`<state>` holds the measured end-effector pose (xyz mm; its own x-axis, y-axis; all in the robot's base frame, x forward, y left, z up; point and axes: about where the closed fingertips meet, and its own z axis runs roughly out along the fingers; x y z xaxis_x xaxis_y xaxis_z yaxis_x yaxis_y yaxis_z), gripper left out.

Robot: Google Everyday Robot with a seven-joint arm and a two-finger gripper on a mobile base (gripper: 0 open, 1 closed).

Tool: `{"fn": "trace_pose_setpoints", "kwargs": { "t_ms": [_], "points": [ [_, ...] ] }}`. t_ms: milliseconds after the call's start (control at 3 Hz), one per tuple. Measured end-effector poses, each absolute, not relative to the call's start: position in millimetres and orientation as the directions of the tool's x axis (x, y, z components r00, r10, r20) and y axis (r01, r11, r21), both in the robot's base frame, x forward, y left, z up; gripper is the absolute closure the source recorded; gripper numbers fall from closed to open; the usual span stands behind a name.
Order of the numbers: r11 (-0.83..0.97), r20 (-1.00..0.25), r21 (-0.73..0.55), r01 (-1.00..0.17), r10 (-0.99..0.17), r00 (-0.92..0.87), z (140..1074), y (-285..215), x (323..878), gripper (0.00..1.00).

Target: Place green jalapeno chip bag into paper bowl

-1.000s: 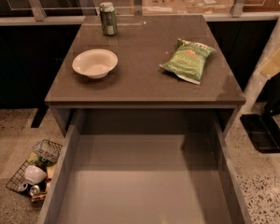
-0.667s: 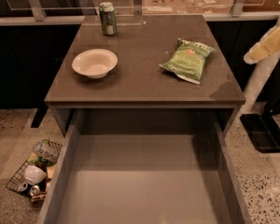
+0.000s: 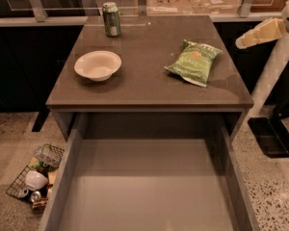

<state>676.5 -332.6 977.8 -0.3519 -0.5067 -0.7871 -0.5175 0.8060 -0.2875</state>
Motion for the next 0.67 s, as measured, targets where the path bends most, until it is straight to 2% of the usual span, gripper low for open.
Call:
{"fn": "trace_pose_setpoints", "kwargs": {
  "t_ms": [333, 667],
  "points": [
    [0.804, -0.785, -0.279, -0.525, -0.506, -0.358, 967, -323, 680, 0.00],
    [0.801, -0.786, -0.240, -0.549, -0.492, -0.375, 928, -275, 686, 0.00]
  ]
}}
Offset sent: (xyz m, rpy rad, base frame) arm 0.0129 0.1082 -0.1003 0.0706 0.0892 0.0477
